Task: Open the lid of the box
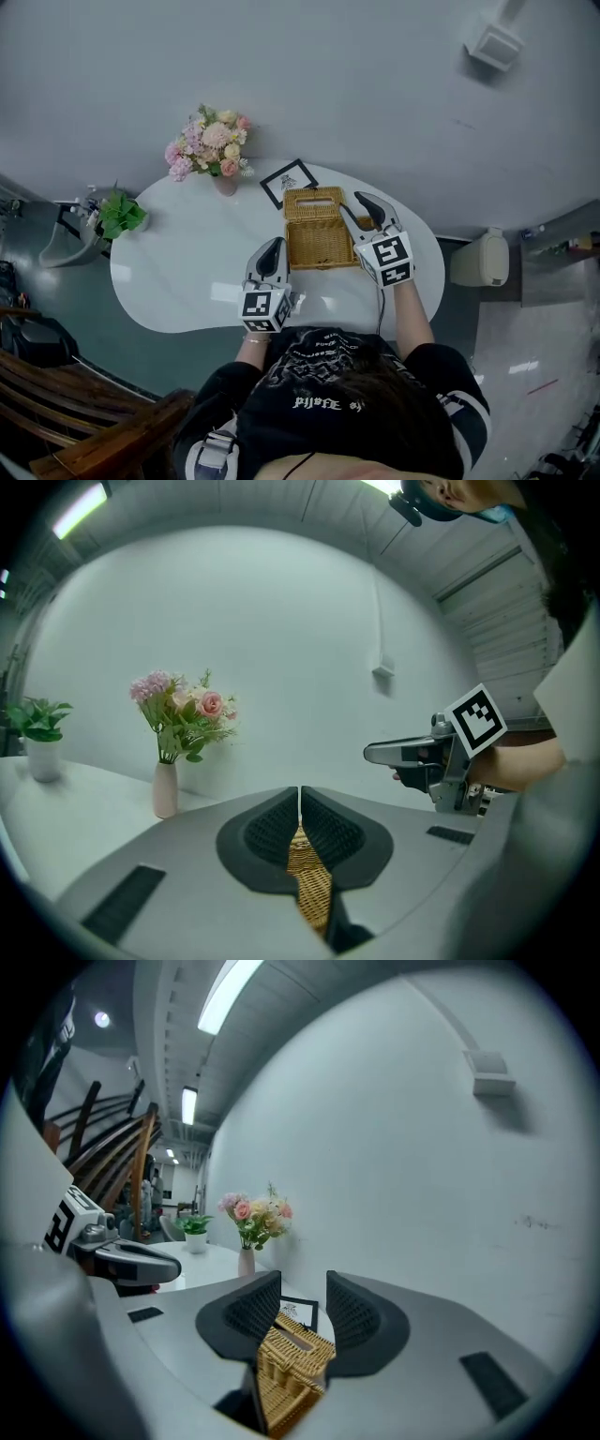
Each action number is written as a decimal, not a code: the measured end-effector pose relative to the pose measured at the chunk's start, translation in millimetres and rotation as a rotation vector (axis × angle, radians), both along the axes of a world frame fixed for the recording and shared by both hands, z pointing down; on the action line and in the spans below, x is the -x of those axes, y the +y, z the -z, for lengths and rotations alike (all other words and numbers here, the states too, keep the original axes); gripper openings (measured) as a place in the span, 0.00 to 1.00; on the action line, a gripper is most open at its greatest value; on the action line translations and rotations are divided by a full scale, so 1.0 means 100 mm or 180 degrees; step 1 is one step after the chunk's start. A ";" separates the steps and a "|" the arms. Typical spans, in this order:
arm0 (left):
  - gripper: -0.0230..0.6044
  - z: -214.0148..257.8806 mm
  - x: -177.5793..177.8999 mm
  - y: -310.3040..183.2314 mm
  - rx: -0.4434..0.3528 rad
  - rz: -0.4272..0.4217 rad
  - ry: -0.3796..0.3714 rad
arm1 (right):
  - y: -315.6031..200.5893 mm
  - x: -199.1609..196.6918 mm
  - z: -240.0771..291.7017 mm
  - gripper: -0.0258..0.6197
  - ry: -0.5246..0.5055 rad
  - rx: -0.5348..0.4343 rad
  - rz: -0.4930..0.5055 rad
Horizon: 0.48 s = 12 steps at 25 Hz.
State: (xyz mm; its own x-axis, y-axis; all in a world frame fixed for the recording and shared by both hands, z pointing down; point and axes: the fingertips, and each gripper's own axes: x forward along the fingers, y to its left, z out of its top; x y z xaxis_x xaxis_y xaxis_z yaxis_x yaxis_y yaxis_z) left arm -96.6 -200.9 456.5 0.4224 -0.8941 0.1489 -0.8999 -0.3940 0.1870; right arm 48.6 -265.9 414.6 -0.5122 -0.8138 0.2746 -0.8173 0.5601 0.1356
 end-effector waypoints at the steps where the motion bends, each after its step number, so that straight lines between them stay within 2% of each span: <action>1: 0.08 -0.01 -0.03 0.03 -0.0001 -0.0021 -0.0012 | 0.07 0.00 -0.02 0.31 -0.0046 0.0017 0.0011; 7: 0.08 -0.07 -0.17 0.17 -0.0034 -0.0050 -0.0009 | 0.42 -0.02 -0.17 0.31 -0.0272 0.0068 0.0005; 12: 0.08 -0.12 -0.29 0.28 -0.0025 -0.0075 -0.0047 | 0.68 -0.03 -0.38 0.31 -0.0473 0.0194 -0.0122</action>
